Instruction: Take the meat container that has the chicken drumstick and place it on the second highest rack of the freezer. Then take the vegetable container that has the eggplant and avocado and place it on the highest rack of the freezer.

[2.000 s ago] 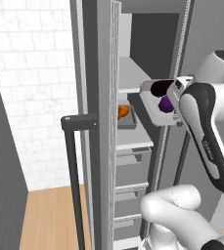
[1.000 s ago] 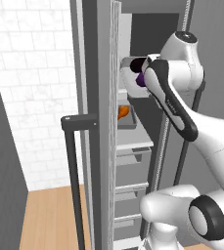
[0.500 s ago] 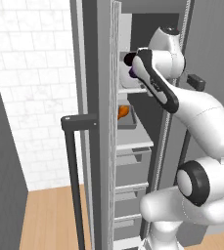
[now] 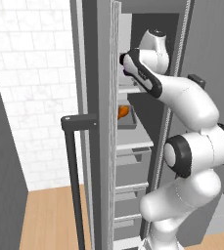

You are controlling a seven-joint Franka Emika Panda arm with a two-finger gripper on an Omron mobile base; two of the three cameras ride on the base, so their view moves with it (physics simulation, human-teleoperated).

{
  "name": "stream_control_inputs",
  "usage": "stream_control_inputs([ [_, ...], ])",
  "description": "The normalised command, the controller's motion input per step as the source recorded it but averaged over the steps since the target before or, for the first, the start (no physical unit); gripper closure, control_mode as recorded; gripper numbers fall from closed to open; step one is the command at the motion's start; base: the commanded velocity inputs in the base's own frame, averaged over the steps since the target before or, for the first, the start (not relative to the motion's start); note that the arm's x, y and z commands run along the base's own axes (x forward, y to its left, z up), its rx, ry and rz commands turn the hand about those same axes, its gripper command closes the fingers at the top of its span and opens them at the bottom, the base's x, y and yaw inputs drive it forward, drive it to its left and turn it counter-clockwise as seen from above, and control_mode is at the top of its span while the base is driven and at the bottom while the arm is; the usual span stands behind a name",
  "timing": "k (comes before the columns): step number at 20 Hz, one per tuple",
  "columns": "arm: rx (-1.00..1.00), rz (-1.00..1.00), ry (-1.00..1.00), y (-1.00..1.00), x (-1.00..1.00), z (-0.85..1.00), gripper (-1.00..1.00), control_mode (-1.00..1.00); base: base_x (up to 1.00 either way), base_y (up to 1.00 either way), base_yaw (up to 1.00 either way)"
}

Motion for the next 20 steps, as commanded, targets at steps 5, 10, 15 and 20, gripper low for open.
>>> stream_control_inputs([
  [5,0.00,0.00,0.00,0.00,0.62,-0.34,1.00,-1.00,0.00,0.00,0.00],
  [10,0.00,0.00,0.00,0.00,0.58,-0.19,1.00,-1.00,0.00,0.00,0.00],
  [15,0.00,0.00,0.00,0.00,0.55,-0.23,1.00,-1.00,0.00,0.00,0.00],
  [20,0.00,-0.01,0.00,0.02,0.25,-0.10,1.00,-1.00,0.00,0.00,0.00],
])
